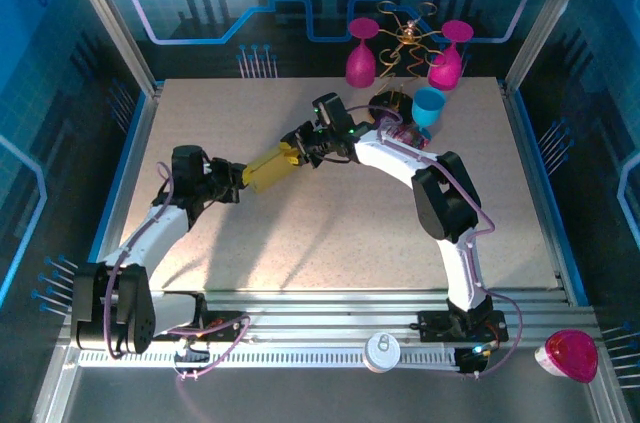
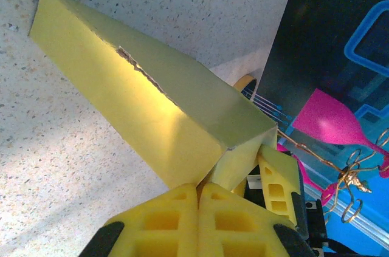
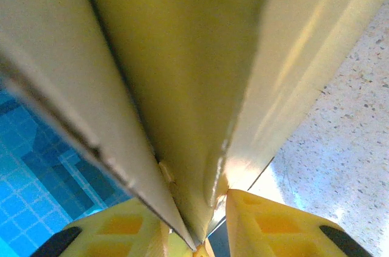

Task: Fold the paper box

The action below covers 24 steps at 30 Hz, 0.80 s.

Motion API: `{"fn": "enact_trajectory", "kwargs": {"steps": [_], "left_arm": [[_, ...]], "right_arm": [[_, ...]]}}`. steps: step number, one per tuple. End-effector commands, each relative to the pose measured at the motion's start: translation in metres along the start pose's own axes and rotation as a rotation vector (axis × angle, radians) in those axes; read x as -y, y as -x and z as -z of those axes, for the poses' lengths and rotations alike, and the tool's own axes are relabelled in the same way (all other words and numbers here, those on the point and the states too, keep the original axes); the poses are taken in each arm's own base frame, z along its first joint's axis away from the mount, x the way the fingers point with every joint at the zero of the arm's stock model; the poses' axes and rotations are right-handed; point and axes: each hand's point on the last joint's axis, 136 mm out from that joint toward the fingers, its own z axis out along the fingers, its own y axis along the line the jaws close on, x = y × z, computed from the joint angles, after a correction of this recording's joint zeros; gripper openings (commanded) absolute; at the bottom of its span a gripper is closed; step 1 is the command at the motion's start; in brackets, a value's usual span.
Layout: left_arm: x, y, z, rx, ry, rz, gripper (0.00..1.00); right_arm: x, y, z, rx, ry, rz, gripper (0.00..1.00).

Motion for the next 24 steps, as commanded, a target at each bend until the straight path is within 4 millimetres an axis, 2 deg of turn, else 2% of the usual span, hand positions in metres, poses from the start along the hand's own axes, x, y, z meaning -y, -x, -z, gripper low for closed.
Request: {"fn": "enact_trajectory", "kwargs": {"steps": [1,6,11,17,20,24], "left_arm": [[-0.036,0.009,-0.006,0.018,0.107,0.047,0.00],[-0.042,0.009,-0.003,0.017,0.151,0.026,0.00],[-0.046,0.011,-0.001,0.020,0.176,0.026,0.00],[-0.040,0.013,0.000,0.022,0.181,0.006,0.00],[-0.038,0.013,-0.001,0.020,0.178,0.001,0.00],[-0.037,0.014,-0.002,0.017,0.182,-0.002,0.00]], "right_arm": [[0.020,0.000,-0.007,-0.019,-0.065,-0.033,0.33],[0.017,0.003,-0.003,-0.011,-0.058,-0.019,0.37],[0.007,0.006,0.004,-0.004,-0.037,0.019,0.47],[-0.022,0.014,0.033,0.034,0.002,0.141,0.60],[-0.026,0.019,0.045,0.047,0.019,0.164,0.63],[-0.028,0.036,0.057,0.065,0.062,0.160,0.64]]}}
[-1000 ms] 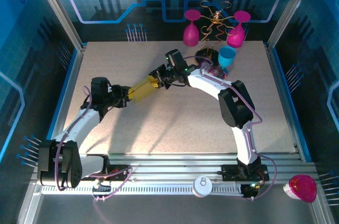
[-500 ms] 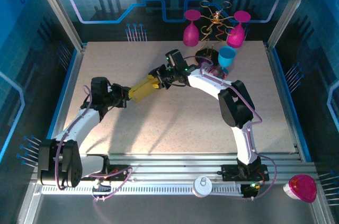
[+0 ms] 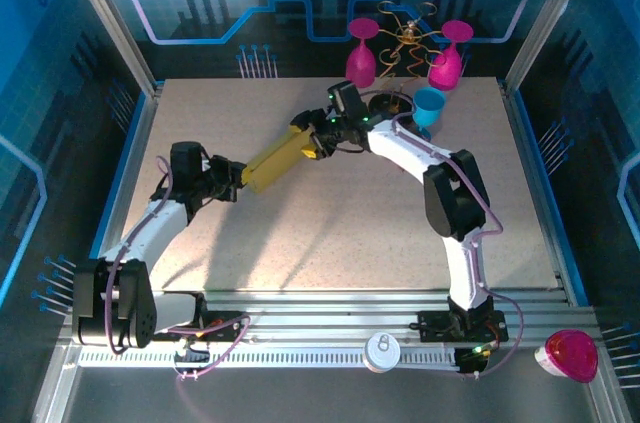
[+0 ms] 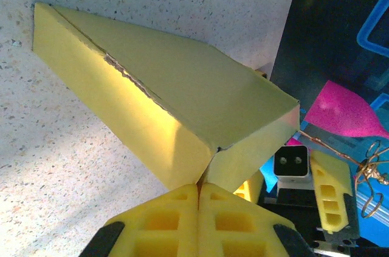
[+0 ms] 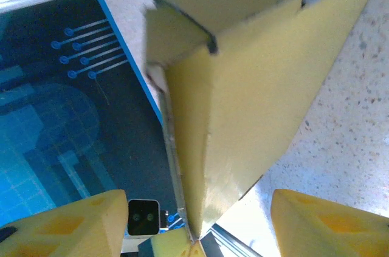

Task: Fold the paper box

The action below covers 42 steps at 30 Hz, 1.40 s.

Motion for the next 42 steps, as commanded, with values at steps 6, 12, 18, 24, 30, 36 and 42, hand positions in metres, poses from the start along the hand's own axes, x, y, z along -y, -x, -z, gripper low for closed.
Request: {"fn": "enact_trajectory", "kwargs": {"steps": [6,12,18,24,30,36,42], "left_arm": [[-0.040,0.009,-0.004,0.017,0.149,0.065,0.00],[-0.040,0.009,-0.003,0.015,0.150,0.062,0.00],[-0.039,0.010,-0.003,0.015,0.150,0.061,0.00],[-0.039,0.010,-0.003,0.014,0.151,0.063,0.00],[-0.040,0.011,-0.003,0.010,0.152,0.060,0.00],[-0.037,0.011,-0.003,0.005,0.150,0.050,0.02],[-0.033,0.006,0.002,-0.004,0.147,0.035,0.26]], "right_arm": [[-0.008,0.030,0.012,-0.005,0.054,0.042,0.57],[0.005,0.041,-0.002,-0.011,0.035,0.023,0.53],[0.017,0.050,-0.011,-0.019,0.003,0.008,0.43],[0.030,0.057,-0.010,0.001,-0.004,-0.016,0.31],[0.042,0.056,-0.013,-0.005,-0.027,-0.034,0.12],[0.055,0.055,-0.011,-0.003,-0.048,-0.048,0.09],[0.047,0.055,0.000,0.006,-0.020,-0.030,0.15]]}}
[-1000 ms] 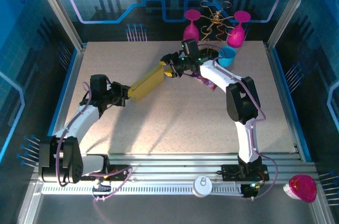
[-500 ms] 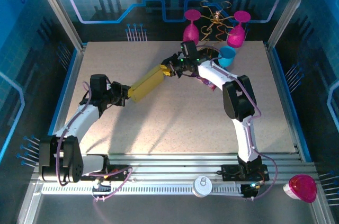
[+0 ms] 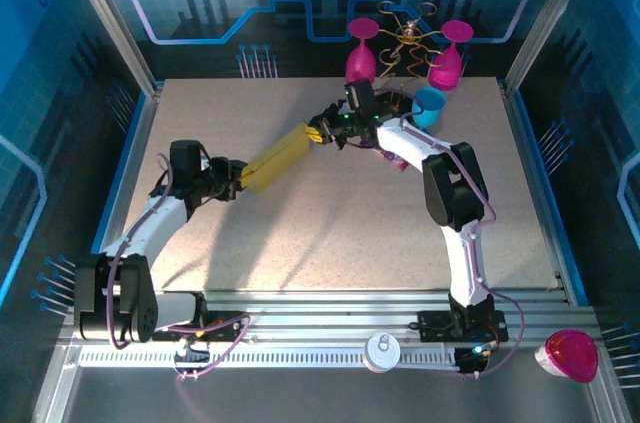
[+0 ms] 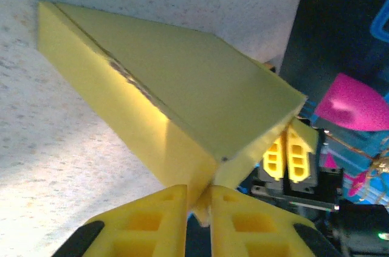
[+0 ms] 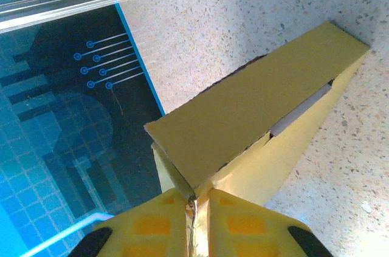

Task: Fold the paper box

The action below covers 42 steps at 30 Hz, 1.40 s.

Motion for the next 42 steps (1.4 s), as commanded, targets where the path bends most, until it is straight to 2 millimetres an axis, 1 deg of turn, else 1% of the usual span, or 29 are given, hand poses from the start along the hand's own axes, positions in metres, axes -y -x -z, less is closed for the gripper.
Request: {"fn": "enact_trajectory", "kwargs": {"steps": [1,4,6,8,10,12,13,14,16,18,19,20,21,22,25,26,27,29,30,31,32,33,34,35,36,37,39,40,42], "left_arm": [[-0.025,0.003,0.006,0.017,0.106,0.044,0.31],[-0.022,-0.011,0.018,-0.004,0.117,0.016,0.38],[-0.028,-0.023,0.025,-0.023,0.133,0.002,0.41],[-0.039,-0.036,0.031,-0.038,0.151,0.002,0.44],[-0.052,-0.049,0.038,-0.047,0.166,0.007,0.46],[-0.060,-0.056,0.047,-0.043,0.170,0.007,0.48],[-0.063,-0.059,0.053,-0.036,0.171,0.001,0.49],[-0.063,-0.060,0.057,-0.029,0.170,-0.008,0.49],[-0.060,-0.061,0.065,-0.013,0.168,-0.043,0.50],[-0.050,-0.058,0.072,0.015,0.171,-0.109,0.50],[-0.044,-0.055,0.075,0.036,0.176,-0.156,0.50],[-0.038,-0.053,0.077,0.052,0.177,-0.195,0.57],[-0.030,-0.050,0.080,0.075,0.175,-0.245,0.82],[-0.022,-0.046,0.084,0.101,0.167,-0.296,0.99],[-0.003,-0.035,0.097,0.203,0.145,-0.441,0.99],[0.000,-0.031,0.102,0.236,0.148,-0.479,0.99],[0.002,-0.026,0.108,0.276,0.156,-0.529,0.99],[0.003,-0.015,0.120,0.363,0.186,-0.606,0.99],[-0.002,-0.005,0.129,0.434,0.227,-0.622,0.99],[-0.010,0.008,0.141,0.521,0.282,-0.617,0.99],[-0.021,0.021,0.153,0.611,0.345,-0.590,0.99],[-0.034,0.034,0.168,0.707,0.418,-0.566,0.99],[-0.042,0.044,0.177,0.778,0.466,-0.577,0.99],[-0.047,0.051,0.183,0.830,0.492,-0.599,0.99],[-0.046,0.056,0.179,0.847,0.489,-0.686,0.99],[-0.041,0.059,0.170,0.849,0.467,-0.806,0.99],[-0.046,0.064,0.158,0.854,0.464,-0.929,0.99],[-0.050,0.066,0.151,0.846,0.465,-0.970,0.99],[-0.051,0.065,0.126,0.786,0.426,-1.106,1.00]], "right_arm": [[0.029,0.008,0.010,0.026,-0.078,-0.051,0.17],[0.023,0.008,0.026,0.042,-0.071,-0.017,0.24],[0.020,0.005,0.043,0.065,-0.070,0.007,0.28],[0.024,0.001,0.063,0.101,-0.094,0.020,0.37],[0.034,-0.007,0.085,0.142,-0.129,0.035,0.44],[0.046,-0.017,0.105,0.181,-0.173,0.052,0.47],[0.054,-0.023,0.116,0.201,-0.200,0.063,0.51],[0.063,-0.027,0.122,0.215,-0.228,0.069,0.53],[0.077,-0.037,0.142,0.257,-0.280,0.096,0.58],[0.085,-0.041,0.165,0.322,-0.334,0.156,0.66],[0.088,-0.043,0.179,0.357,-0.371,0.200,0.75],[0.092,-0.044,0.190,0.386,-0.402,0.235,1.00],[0.092,-0.045,0.207,0.435,-0.427,0.276,1.00],[0.093,-0.047,0.224,0.486,-0.450,0.320,1.00],[0.088,-0.054,0.275,0.650,-0.472,0.474,1.00],[0.090,-0.056,0.288,0.691,-0.489,0.503,1.00],[0.095,-0.060,0.307,0.747,-0.519,0.515,1.00],[0.118,-0.060,0.345,0.875,-0.651,0.483,1.00],[0.131,-0.059,0.363,0.946,-0.728,0.495,1.00],[0.142,-0.058,0.375,0.992,-0.794,0.543,1.00],[0.154,-0.057,0.380,1.018,-0.843,0.593,1.00],[0.159,-0.055,0.383,1.052,-0.863,0.670,1.00],[0.164,-0.052,0.385,1.104,-0.871,0.727,1.00],[0.168,-0.050,0.383,1.132,-0.871,0.799,1.00],[0.171,-0.047,0.377,1.160,-0.863,0.885,1.00],[0.177,-0.044,0.370,1.180,-0.859,0.954,1.00],[0.189,-0.040,0.355,1.181,-0.846,1.042,1.00],[0.192,-0.039,0.348,1.178,-0.833,1.071,1.00],[0.201,-0.033,0.334,1.139,-0.825,1.079,1.00]]}}
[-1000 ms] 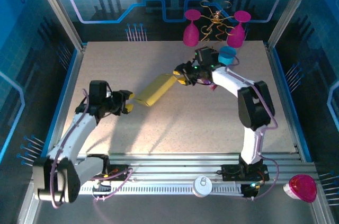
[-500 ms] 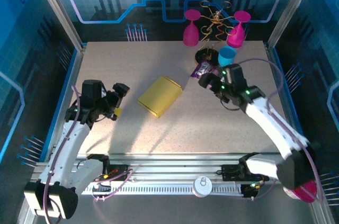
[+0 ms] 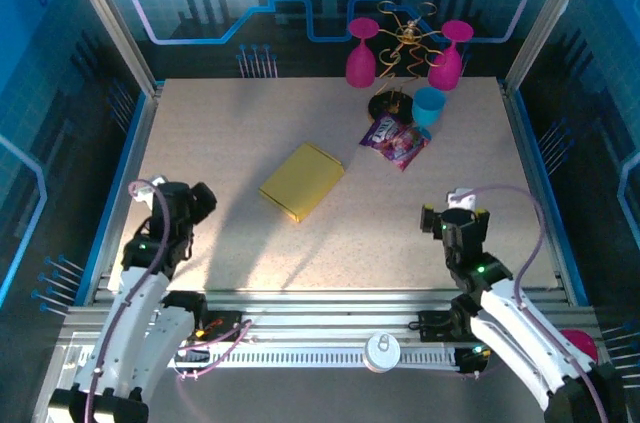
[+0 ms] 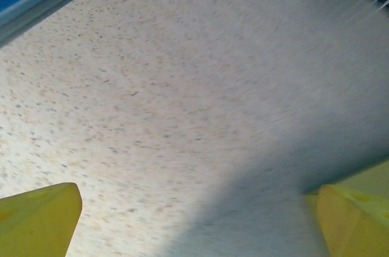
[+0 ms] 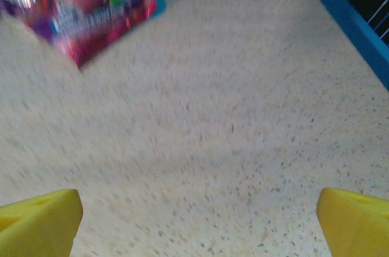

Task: Fold the paper box

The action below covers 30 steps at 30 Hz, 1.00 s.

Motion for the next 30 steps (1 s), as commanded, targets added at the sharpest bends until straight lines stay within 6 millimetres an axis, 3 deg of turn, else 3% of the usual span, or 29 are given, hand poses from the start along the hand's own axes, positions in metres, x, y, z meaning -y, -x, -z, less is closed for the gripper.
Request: {"fn": "enact_trajectory", "kwargs": {"steps": [1,4,8,12,14,16,18,25,30], "left_arm": [[0.018,0.008,-0.019,0.111,-0.079,-0.228,0.99],[0.034,-0.007,-0.040,0.112,-0.166,-0.271,0.99],[0.050,-0.011,-0.065,0.161,-0.242,-0.268,0.99],[0.062,0.010,-0.079,0.247,-0.283,-0.228,0.99],[0.069,0.016,-0.086,0.277,-0.307,-0.243,0.99],[0.078,0.020,-0.090,0.291,-0.340,-0.254,0.99],[0.088,0.021,-0.093,0.308,-0.389,-0.256,0.99],[0.096,0.016,-0.086,0.316,-0.439,-0.313,0.99],[0.138,-0.011,-0.077,0.283,-0.523,-0.509,0.99]], "right_arm": [[-0.007,0.053,-0.006,0.218,0.007,0.019,1.00],[-0.022,0.060,-0.025,0.193,0.065,0.003,1.00],[-0.039,0.084,-0.051,0.301,0.135,-0.011,1.00],[-0.048,0.091,-0.078,0.231,0.181,0.053,1.00],[-0.049,0.096,-0.077,0.290,0.190,0.085,1.00],[-0.042,0.088,-0.076,0.355,0.205,0.044,1.00],[-0.035,0.073,-0.077,0.406,0.217,0.000,1.00],[-0.030,0.077,-0.098,0.317,0.175,-0.015,1.00],[-0.032,0.079,-0.116,0.229,0.127,0.003,1.00]]}}
